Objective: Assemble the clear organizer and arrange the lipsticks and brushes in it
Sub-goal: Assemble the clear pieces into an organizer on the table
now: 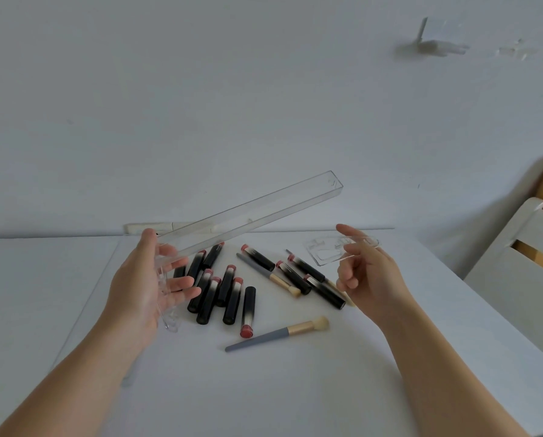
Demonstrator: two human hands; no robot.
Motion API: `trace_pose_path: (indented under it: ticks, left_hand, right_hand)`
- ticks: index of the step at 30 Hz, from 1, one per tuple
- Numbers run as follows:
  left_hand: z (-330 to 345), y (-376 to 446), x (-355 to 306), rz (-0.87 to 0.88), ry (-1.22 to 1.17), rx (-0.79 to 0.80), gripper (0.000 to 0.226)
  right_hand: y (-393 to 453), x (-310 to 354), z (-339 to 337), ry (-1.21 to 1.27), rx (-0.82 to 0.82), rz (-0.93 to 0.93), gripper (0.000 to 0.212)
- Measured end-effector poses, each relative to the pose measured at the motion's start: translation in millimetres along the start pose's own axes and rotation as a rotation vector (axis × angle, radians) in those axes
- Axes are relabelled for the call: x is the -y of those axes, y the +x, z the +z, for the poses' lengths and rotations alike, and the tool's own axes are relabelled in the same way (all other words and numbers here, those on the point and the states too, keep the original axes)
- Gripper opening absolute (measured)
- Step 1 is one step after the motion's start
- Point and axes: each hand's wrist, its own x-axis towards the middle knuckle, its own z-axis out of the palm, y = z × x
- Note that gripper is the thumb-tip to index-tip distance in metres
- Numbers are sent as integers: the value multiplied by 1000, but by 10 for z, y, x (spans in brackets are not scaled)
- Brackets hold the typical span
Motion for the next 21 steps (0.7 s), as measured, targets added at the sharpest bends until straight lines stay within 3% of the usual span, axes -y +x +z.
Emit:
trace_pose_path:
  ticks: [3,6,8,11,13,17,21]
  left_hand:
    - [-8,-2,-3,4,1,6,45]
    - [-21,-2,0,5,0,12,46]
    - [-26,2,2,7,-1,13,45]
    - [-29,6,2,9,-4,15,46]
    - [-30,7,0,11,0,14,45]
    - [-30,6,-9,21,7,19,46]
    - [-12,-9,-12,38,31,23,46]
  right_hand:
    - [-11,7,22,4,-3,12,29]
    - [-25,26,38,46,46,11,7]
    - [-37,40,25,86,136,-2,17]
    - [-53,58,-12,169,255,36,50]
    - [-63,63,-11,179,248,70,54]
    - [-79,25,24,-13,133,-9,10]
    - [-64,-10,10,-51,130,-24,61]
